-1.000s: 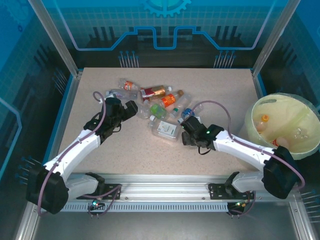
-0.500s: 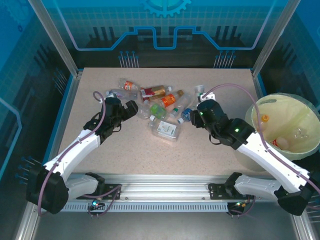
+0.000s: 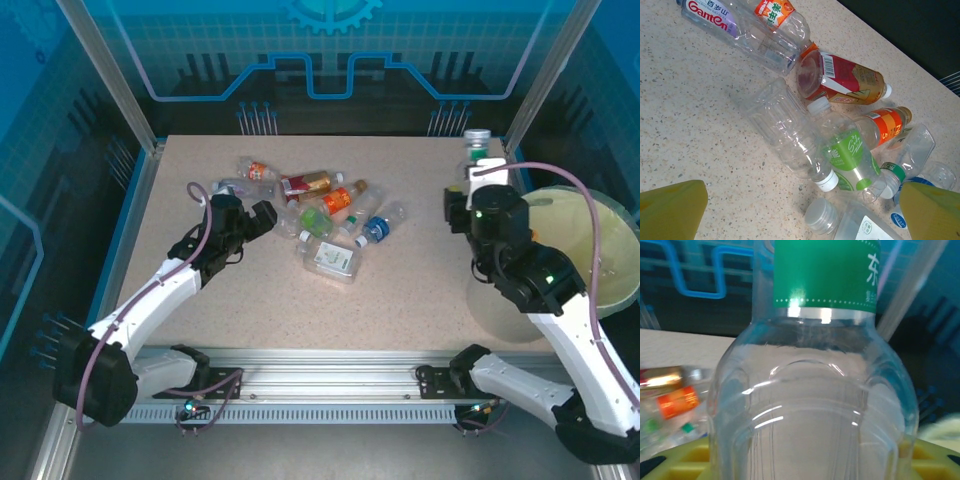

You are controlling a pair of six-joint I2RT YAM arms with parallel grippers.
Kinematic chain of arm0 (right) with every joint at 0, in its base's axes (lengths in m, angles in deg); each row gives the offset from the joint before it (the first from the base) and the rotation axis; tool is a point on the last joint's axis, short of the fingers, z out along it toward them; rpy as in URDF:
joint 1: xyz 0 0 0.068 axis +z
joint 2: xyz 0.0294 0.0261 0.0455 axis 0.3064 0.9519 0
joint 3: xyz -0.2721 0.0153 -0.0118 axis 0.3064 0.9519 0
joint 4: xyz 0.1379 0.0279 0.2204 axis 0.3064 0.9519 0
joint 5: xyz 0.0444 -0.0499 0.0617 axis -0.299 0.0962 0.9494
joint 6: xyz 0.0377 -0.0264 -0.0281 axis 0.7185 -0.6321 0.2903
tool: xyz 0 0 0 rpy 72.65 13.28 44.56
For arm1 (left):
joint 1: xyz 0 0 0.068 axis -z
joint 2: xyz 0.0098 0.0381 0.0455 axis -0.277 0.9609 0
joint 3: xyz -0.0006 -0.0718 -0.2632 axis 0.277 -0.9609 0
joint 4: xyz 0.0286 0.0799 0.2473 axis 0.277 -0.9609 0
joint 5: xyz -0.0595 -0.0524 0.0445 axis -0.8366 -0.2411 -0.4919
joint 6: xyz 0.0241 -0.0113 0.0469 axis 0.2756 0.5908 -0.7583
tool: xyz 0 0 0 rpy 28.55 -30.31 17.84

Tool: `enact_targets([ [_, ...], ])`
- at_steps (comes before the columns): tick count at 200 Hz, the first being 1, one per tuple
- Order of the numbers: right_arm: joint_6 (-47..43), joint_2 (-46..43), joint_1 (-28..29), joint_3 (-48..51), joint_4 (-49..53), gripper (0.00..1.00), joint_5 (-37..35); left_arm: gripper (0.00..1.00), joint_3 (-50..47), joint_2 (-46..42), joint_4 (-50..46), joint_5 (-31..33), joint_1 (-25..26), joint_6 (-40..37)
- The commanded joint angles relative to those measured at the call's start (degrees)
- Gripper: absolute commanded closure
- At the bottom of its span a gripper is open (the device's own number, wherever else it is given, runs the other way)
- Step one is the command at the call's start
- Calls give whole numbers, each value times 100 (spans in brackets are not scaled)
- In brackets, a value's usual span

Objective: Put the plastic bottles in the bin

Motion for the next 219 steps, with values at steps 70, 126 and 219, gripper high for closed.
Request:
enact_targets([
  [70,38,-369,-3536,193,419,61,1332,1,208,130,108,-298,-120,49],
  [126,445,-262,-4852,716,758,61,1602,1,352,253,19,-401,-138,74],
  [219,601,289,-6093,1406,820,57,1563,1,817,441,-634,-474,-298,44],
])
